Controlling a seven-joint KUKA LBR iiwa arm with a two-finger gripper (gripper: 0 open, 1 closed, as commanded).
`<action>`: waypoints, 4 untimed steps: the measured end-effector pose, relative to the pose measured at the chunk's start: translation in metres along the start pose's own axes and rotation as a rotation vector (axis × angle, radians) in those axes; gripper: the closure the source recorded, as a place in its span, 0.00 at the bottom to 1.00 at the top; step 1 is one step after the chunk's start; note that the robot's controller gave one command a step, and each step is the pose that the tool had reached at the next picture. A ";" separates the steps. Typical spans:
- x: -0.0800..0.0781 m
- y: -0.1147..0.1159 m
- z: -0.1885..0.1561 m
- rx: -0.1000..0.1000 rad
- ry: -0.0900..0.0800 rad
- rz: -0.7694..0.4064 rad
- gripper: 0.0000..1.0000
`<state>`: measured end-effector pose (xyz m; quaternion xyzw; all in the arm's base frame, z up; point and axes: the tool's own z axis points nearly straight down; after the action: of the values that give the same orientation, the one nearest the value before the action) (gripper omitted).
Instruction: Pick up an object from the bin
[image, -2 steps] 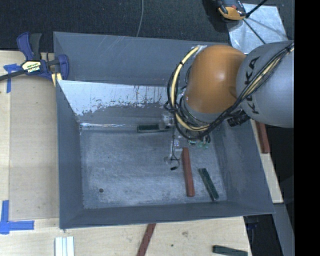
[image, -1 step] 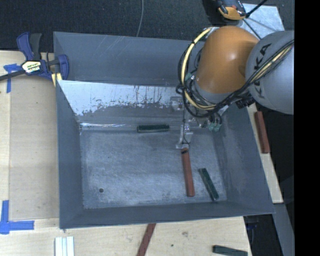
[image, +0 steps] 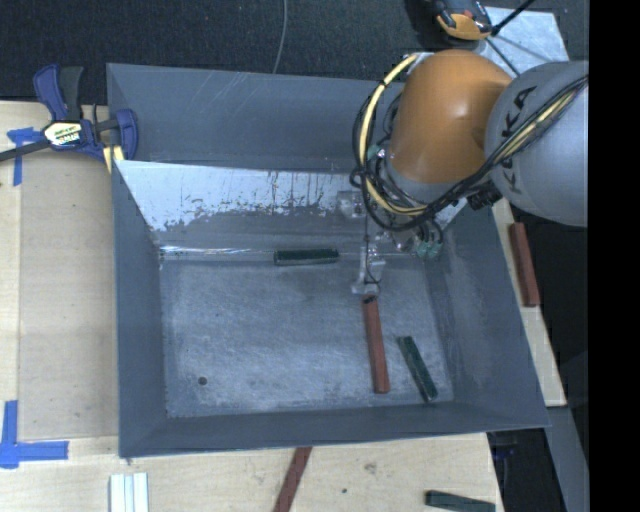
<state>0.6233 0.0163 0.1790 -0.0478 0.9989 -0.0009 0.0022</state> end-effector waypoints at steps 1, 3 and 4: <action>-0.005 0.010 0.066 -0.001 -0.005 -0.167 0.00; 0.003 0.005 0.108 -0.002 -0.001 -0.178 0.00; 0.002 0.004 0.107 -0.002 -0.004 -0.176 1.00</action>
Offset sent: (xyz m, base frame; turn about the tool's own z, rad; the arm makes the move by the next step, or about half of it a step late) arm -0.0044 0.0043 -0.1090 -0.1805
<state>0.6209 0.0203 0.0717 -0.1357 0.9907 0.0002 0.0043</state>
